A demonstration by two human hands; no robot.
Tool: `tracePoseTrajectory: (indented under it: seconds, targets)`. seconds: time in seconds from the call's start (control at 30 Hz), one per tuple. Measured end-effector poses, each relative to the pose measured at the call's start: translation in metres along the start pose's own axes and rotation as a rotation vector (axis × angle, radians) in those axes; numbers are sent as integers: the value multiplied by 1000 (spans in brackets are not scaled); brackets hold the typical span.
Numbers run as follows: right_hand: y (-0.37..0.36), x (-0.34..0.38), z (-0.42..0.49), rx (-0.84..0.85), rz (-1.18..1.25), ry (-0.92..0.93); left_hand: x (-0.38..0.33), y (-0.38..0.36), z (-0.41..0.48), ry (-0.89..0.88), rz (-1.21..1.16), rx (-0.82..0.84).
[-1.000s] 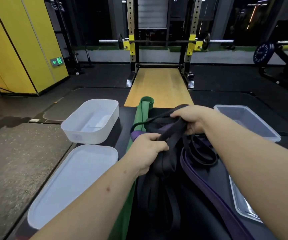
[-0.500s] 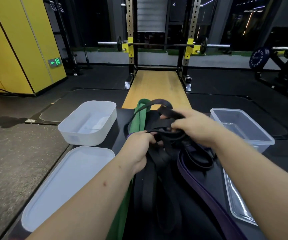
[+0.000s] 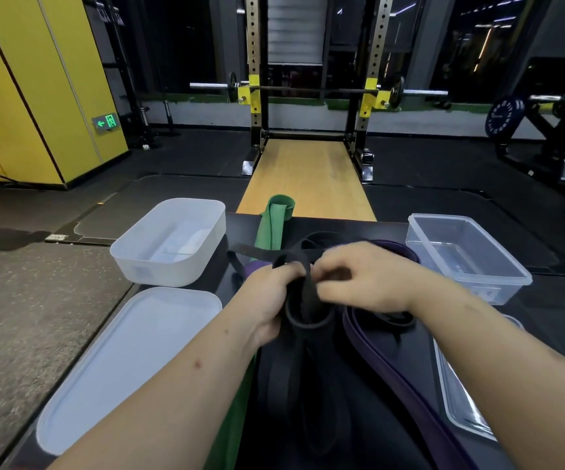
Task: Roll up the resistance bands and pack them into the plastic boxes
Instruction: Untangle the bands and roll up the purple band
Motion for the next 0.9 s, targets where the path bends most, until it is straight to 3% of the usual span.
tracePoseTrajectory:
  seconds: [0.07, 0.13, 0.23, 0.3, 0.47, 0.7, 0.83, 0.9]
  targets:
    - [13, -7, 4, -154, 232, -3, -2, 5, 0, -39, 8, -23]
    - [19, -18, 9, -259, 281, -35, -4, 4, -1, -48, 14, 24]
    - [9, -29, 20, -147, 132, -72, -5, 2, -1, -57, 72, 82]
    - [11, -34, 28, -166, 137, -109, -3, 4, 0, -70, 96, 101]
    - [57, -68, 38, -570, 478, -277, 1, 9, -1, -88, 179, 162]
    - [97, -146, 32, -940, 802, -519, 4, 18, 3, -102, 177, 167]
    - [82, -170, 27, -784, 754, -673, 3, 21, 4, -100, 147, 162]
    - [71, -170, 24, -763, 531, -756, 2, 20, 4, -110, 156, 174]
Point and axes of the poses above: each hand's wrist, its own z-axis towards the middle knuckle, its own y-axis out of the back of the hand, x = y × z, the point moved 5 cm from there along z, towards the middle knuckle, and after that the axes turned 3 degrees about -y, right-handed, at the moved point
